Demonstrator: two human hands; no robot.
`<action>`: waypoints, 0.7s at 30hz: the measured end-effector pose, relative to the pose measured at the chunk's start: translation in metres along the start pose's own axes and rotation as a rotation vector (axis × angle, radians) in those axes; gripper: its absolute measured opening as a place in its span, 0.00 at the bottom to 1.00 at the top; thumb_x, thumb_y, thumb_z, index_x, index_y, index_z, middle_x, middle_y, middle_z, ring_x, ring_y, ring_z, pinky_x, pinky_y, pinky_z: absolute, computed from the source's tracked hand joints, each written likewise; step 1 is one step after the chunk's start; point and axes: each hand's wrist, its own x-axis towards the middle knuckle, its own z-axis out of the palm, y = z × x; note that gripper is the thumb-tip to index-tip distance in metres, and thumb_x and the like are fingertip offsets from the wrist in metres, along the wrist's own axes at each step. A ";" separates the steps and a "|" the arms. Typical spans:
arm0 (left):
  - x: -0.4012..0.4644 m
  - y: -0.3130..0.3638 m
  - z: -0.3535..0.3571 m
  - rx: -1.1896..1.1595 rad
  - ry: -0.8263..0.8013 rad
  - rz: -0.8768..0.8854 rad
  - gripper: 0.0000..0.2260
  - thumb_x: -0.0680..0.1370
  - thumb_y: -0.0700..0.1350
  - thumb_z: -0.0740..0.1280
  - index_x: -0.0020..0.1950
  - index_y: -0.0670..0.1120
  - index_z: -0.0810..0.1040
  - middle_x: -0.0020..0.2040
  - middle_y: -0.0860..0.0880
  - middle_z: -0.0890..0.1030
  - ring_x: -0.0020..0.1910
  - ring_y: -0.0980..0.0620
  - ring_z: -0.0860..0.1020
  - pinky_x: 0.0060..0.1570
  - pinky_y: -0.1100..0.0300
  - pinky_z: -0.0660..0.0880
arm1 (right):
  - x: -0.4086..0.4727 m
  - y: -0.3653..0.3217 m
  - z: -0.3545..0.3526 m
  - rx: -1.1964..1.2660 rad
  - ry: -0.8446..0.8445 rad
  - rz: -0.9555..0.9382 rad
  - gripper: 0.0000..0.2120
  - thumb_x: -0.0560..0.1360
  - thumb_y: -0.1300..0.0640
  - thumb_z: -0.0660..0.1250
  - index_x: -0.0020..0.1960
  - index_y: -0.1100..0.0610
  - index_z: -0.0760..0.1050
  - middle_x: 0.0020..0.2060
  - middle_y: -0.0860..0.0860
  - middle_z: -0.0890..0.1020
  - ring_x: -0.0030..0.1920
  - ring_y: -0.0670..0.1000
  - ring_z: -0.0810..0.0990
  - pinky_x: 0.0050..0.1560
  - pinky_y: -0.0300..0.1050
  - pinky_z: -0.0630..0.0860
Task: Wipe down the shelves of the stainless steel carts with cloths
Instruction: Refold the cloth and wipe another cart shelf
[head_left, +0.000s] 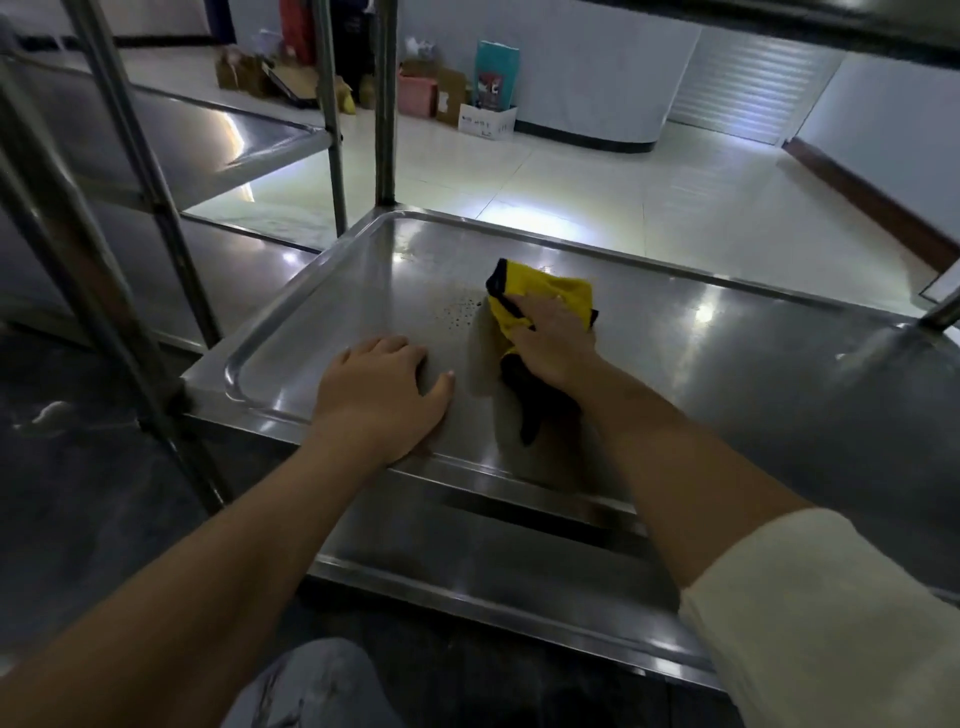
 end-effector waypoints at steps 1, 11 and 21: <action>0.000 0.000 -0.001 -0.002 0.010 -0.013 0.24 0.78 0.63 0.57 0.64 0.49 0.77 0.66 0.49 0.75 0.67 0.48 0.69 0.63 0.53 0.66 | -0.006 -0.002 0.001 -0.001 -0.020 -0.047 0.22 0.81 0.52 0.53 0.75 0.47 0.58 0.76 0.50 0.57 0.76 0.53 0.51 0.73 0.54 0.45; 0.001 -0.018 -0.018 0.074 -0.156 0.021 0.26 0.78 0.67 0.51 0.64 0.52 0.74 0.66 0.50 0.74 0.65 0.48 0.70 0.60 0.48 0.68 | -0.093 0.047 -0.031 0.048 -0.031 -0.055 0.23 0.81 0.55 0.57 0.73 0.40 0.57 0.76 0.45 0.57 0.76 0.48 0.50 0.76 0.51 0.47; -0.004 -0.056 -0.017 0.050 -0.102 -0.050 0.29 0.77 0.67 0.51 0.73 0.54 0.66 0.75 0.51 0.65 0.73 0.48 0.62 0.70 0.50 0.59 | -0.034 0.038 -0.014 -0.007 0.082 0.167 0.23 0.80 0.51 0.54 0.74 0.44 0.59 0.76 0.49 0.58 0.76 0.55 0.53 0.73 0.64 0.50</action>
